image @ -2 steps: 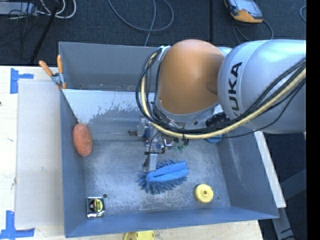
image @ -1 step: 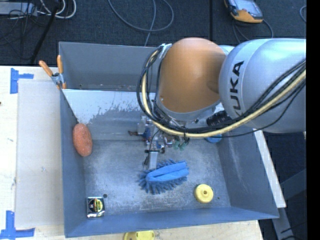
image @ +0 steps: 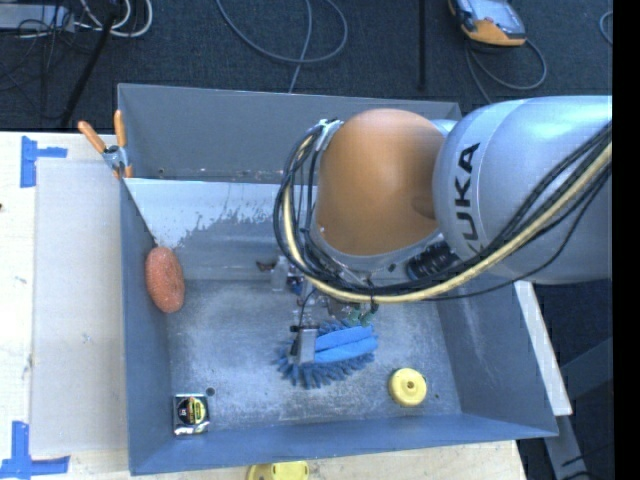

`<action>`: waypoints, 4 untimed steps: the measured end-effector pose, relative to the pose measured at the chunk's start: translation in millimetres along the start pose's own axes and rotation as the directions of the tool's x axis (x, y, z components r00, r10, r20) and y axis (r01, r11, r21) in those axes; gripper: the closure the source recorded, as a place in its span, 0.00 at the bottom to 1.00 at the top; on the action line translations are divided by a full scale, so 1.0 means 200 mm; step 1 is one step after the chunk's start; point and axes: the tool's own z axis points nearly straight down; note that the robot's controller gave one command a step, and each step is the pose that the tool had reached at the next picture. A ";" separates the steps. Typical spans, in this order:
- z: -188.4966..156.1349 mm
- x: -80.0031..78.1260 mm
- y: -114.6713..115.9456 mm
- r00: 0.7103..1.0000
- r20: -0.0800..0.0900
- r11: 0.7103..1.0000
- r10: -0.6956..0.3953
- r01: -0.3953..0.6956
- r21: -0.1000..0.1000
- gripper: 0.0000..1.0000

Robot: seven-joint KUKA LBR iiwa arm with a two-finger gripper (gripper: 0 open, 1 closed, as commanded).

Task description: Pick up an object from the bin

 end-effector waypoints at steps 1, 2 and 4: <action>0.16 0.24 -0.13 1.000 -0.002 1.000 0.009 -0.009 -0.001 0.00; 0.29 0.28 -0.13 0.998 -0.006 0.998 -0.066 0.066 0.001 0.00; 0.48 0.23 -0.16 1.000 -0.003 1.000 -0.028 0.028 0.000 0.00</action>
Offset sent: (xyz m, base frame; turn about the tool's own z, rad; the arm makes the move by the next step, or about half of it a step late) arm -0.0419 -0.0211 -0.0741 -0.1253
